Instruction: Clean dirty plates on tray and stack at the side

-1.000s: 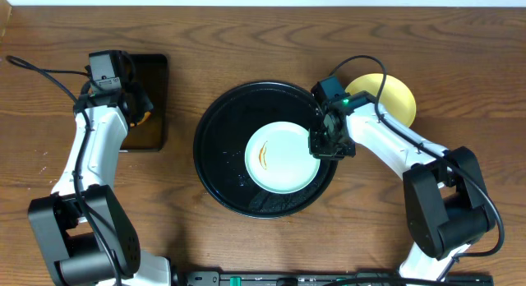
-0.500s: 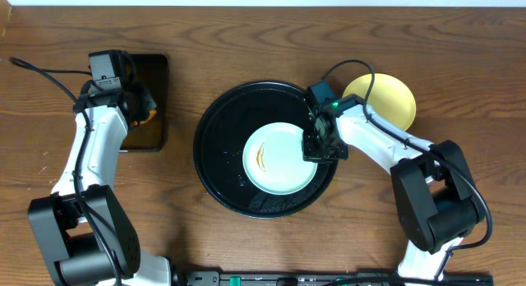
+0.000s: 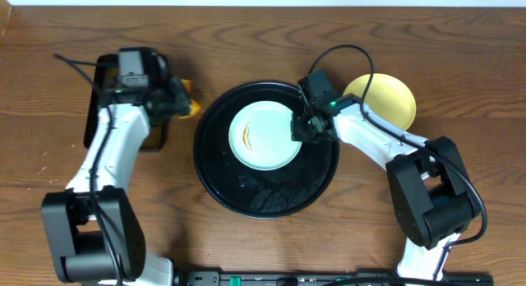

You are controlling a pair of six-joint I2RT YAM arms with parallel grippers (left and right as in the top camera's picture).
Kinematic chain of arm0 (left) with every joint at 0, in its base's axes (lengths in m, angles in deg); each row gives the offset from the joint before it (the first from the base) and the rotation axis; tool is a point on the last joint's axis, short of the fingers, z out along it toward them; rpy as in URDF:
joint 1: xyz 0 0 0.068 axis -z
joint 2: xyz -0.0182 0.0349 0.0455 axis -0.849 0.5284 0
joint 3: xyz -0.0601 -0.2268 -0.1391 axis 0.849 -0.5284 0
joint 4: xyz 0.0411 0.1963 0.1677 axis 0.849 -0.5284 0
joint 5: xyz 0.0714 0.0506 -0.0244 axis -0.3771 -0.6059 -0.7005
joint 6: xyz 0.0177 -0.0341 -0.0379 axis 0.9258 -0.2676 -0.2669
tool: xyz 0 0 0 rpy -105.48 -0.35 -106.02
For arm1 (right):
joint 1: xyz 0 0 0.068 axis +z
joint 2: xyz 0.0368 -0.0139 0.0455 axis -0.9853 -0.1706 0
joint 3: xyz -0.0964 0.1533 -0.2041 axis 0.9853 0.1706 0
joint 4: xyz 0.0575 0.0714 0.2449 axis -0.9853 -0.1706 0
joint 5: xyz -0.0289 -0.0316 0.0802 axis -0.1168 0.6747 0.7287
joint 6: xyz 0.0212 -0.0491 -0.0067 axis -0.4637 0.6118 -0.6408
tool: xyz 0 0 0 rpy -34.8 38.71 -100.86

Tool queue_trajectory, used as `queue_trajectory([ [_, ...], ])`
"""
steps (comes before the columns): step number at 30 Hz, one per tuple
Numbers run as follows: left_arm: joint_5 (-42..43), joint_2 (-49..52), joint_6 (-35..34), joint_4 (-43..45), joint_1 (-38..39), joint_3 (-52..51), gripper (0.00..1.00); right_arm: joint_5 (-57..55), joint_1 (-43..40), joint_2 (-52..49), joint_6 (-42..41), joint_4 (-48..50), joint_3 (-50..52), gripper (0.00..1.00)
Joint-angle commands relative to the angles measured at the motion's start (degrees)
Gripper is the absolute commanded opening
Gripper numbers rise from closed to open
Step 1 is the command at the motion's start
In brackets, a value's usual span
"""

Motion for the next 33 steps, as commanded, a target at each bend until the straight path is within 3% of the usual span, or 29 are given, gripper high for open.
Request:
queue_trajectory([
  [1, -1.07, -0.11, -0.94, 0.63, 2.82, -0.11, 0.07, -0.5, -0.24, -0.5, 0.09, 0.31, -2.14, 0.01],
  [6, -1.29, -0.11, -1.86, 0.57, 5.7, -0.11, 0.07, -2.8, -0.24, -2.84, 0.24, 0.28, -2.12, 0.01],
  [13, -1.25, -0.11, -2.91, -0.44, 8.52, -0.11, 0.07, 2.21, -1.25, -7.8, 0.66, -0.79, -3.98, 0.01],
  [19, -1.29, 0.11, -2.97, -6.01, 11.93, -0.11, 0.08, 2.14, -1.46, -7.8, 1.53, -1.77, -4.42, 0.1],
  [23, -1.29, 1.09, -7.28, -6.34, 13.29, -0.11, 0.08, 2.16, -1.55, -7.8, 0.81, -2.36, -4.42, 0.01],
  [33, -5.62, 8.46, -17.75, -1.79, 20.44, -0.11, 0.07, 1.92, -1.42, -7.8, 0.44, -2.45, -4.42, 0.01],
])
